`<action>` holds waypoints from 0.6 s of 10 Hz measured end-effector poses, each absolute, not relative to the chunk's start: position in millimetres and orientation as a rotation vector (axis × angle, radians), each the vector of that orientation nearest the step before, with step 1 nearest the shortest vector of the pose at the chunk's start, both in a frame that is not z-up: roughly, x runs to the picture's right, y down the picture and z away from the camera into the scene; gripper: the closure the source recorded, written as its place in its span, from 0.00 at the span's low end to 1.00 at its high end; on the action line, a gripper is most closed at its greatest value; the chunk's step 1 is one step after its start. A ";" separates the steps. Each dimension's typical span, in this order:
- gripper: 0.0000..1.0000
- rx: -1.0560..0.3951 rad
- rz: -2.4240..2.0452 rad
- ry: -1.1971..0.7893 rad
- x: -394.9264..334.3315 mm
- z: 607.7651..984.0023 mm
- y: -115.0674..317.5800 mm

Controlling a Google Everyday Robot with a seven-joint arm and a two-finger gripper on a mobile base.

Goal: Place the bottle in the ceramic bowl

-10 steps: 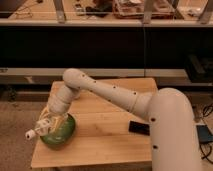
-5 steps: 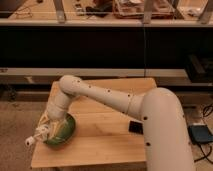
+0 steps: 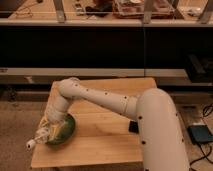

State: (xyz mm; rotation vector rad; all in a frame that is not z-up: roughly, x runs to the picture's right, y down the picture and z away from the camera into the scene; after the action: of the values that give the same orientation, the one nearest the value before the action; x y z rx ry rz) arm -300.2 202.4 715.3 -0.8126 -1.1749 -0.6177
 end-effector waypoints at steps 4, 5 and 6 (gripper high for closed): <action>0.90 -0.801 -0.638 -1.144 -303.5 736.3 207.1; 0.79 -0.797 -0.635 -1.138 -304.1 741.1 205.7; 0.69 -0.791 -0.630 -1.135 -304.8 745.3 202.8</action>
State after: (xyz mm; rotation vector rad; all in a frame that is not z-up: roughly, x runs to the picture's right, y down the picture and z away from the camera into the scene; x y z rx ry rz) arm -304.8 202.8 745.3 -0.7906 -1.1347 -0.6302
